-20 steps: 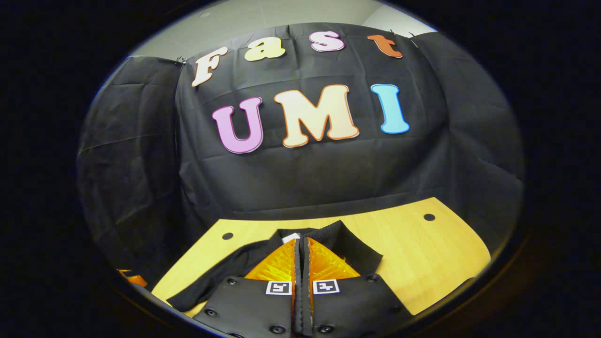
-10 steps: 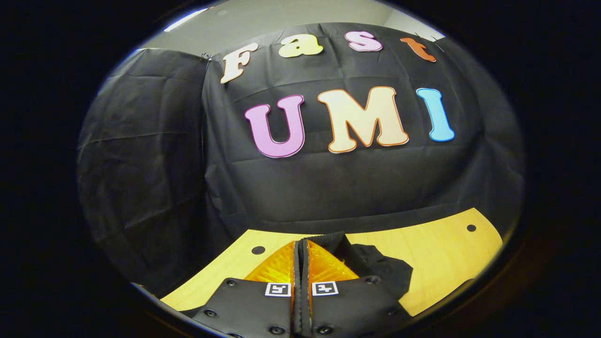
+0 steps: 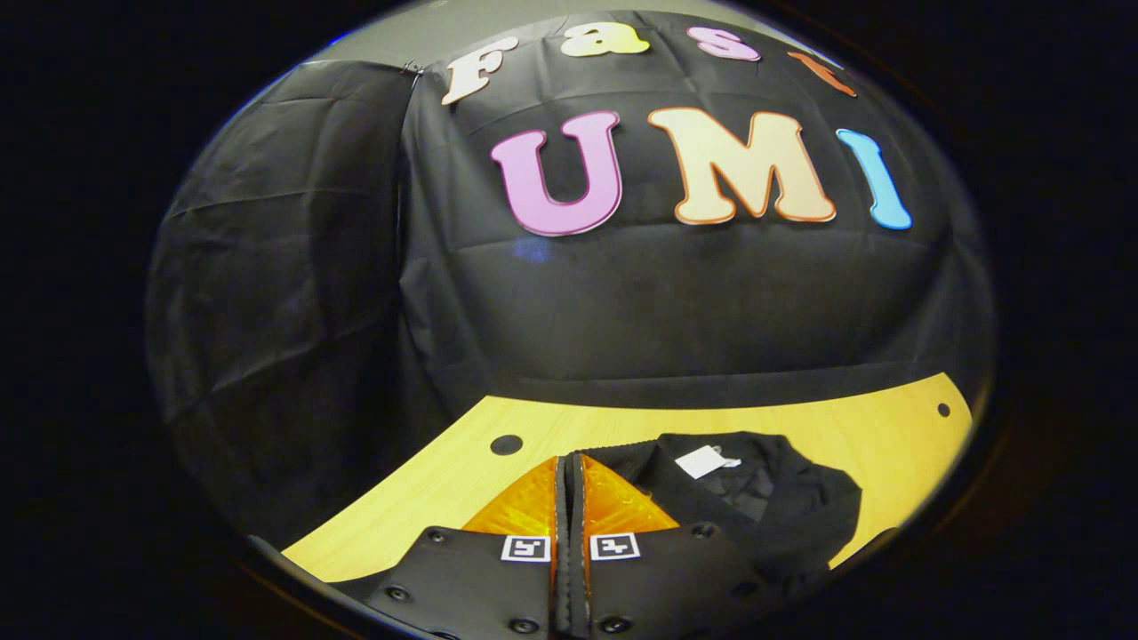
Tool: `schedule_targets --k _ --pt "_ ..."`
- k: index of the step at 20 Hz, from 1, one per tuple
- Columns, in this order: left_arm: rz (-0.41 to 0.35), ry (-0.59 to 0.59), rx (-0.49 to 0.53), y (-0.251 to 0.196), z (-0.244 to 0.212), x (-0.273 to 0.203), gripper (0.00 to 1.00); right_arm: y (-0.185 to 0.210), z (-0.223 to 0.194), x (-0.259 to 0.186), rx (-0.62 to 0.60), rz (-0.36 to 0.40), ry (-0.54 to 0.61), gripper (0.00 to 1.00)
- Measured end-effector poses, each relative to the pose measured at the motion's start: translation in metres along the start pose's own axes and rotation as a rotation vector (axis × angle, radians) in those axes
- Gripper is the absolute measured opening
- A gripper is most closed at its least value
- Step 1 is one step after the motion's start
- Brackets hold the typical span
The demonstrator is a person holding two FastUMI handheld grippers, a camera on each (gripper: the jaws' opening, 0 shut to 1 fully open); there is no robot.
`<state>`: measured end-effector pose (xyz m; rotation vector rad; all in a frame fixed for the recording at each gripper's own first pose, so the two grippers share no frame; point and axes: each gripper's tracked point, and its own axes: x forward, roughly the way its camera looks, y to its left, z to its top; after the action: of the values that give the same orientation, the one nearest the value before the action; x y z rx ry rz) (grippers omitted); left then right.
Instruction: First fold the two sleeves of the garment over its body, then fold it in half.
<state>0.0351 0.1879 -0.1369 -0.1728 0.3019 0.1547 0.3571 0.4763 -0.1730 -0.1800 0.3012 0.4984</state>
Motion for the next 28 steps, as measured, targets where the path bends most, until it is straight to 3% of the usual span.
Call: schedule_targets --k 6,12,16,19,23,28 --pt "0.009 0.032 -0.012 0.006 -0.023 0.007 0.95 0.014 -0.059 0.042 -0.044 0.030 0.111 0.02" --pt "0.052 0.064 -0.032 0.018 -0.045 0.009 0.96 0.017 -0.074 0.051 -0.105 0.035 0.137 0.03" --pt "0.059 0.092 -0.057 0.017 -0.053 0.011 0.95 0.022 -0.064 0.048 -0.123 0.051 0.111 0.13" --pt "0.067 0.106 -0.089 0.023 -0.061 0.019 0.95 0.029 -0.054 0.041 -0.144 0.068 0.089 0.48" --pt "0.098 0.131 -0.086 0.033 -0.073 0.020 0.95 0.018 -0.040 0.027 -0.173 0.032 0.058 0.99" --pt "0.146 0.176 -0.076 0.051 -0.095 0.020 0.96 0.013 0.005 -0.009 -0.150 0.025 -0.032 1.00"
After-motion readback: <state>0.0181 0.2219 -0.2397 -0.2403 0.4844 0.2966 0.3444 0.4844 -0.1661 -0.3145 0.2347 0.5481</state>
